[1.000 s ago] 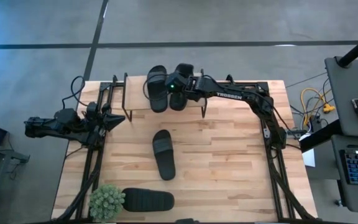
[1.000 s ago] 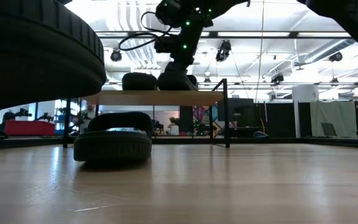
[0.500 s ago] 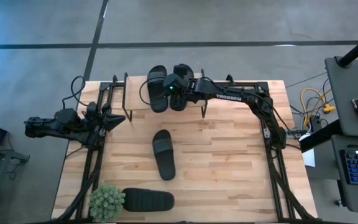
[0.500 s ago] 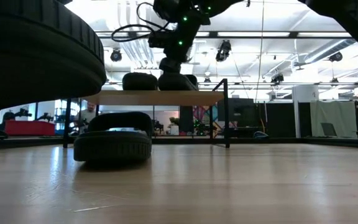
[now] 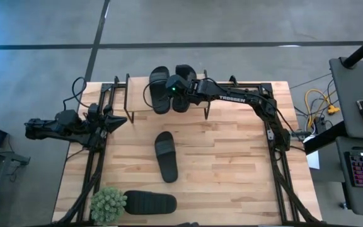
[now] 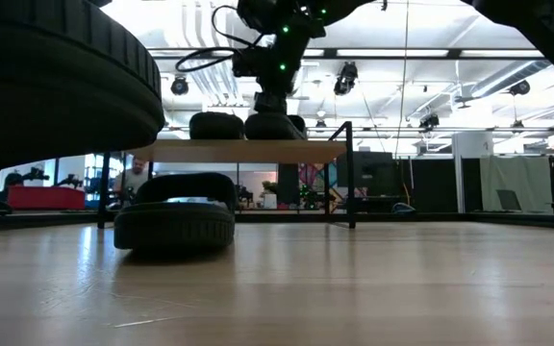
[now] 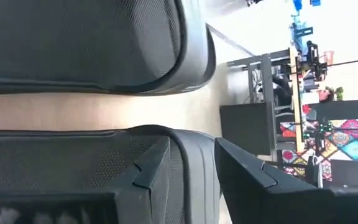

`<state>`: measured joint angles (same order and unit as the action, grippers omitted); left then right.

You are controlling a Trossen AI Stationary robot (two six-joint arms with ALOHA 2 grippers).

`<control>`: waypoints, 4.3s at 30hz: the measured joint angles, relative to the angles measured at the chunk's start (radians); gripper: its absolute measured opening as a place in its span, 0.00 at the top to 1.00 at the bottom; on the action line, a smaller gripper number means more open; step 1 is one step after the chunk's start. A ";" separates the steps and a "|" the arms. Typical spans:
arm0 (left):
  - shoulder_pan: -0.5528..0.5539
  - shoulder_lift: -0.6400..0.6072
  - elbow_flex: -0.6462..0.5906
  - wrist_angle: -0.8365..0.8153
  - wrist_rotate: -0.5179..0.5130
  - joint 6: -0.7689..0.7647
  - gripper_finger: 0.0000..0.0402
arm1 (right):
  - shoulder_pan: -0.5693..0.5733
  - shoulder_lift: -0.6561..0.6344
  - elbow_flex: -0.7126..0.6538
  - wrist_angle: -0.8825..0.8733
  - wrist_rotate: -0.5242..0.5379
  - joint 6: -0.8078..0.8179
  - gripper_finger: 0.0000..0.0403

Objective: Pick and place slides into the shelf
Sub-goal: Put the black slide on the shelf, then adjust the black slides on the shelf

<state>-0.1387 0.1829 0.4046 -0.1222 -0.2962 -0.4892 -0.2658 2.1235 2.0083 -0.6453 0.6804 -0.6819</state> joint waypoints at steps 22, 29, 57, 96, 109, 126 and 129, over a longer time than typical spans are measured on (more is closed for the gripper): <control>0.000 0.001 -0.001 0.000 0.000 0.000 0.97 | -0.057 0.003 -0.013 -0.040 -0.060 0.019 0.96; 0.000 0.001 -0.001 0.000 -0.009 0.000 0.97 | -0.056 0.003 -0.013 -0.042 -0.096 0.009 0.97; 0.000 0.003 -0.001 0.001 -0.024 -0.004 0.97 | 0.033 0.007 0.013 -0.018 -0.096 -0.063 0.97; 0.000 0.003 -0.001 0.000 -0.022 -0.001 0.97 | 0.096 0.002 0.058 -0.019 -0.012 0.045 0.74; 0.000 0.000 -0.001 -0.053 -0.022 -0.001 0.97 | 0.186 -0.004 0.227 -0.441 -0.248 0.840 0.73; 0.000 0.002 -0.002 -0.294 0.103 -0.187 0.97 | 0.347 0.018 0.047 -0.401 -0.650 1.165 0.81; 0.000 0.014 -0.003 -0.393 0.078 -0.291 0.97 | 0.353 0.014 0.047 -0.383 -0.604 1.222 0.82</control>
<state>-0.1390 0.1965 0.4015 -0.5151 -0.2184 -0.7805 0.0873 2.1375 2.0552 -1.0286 0.0767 0.5401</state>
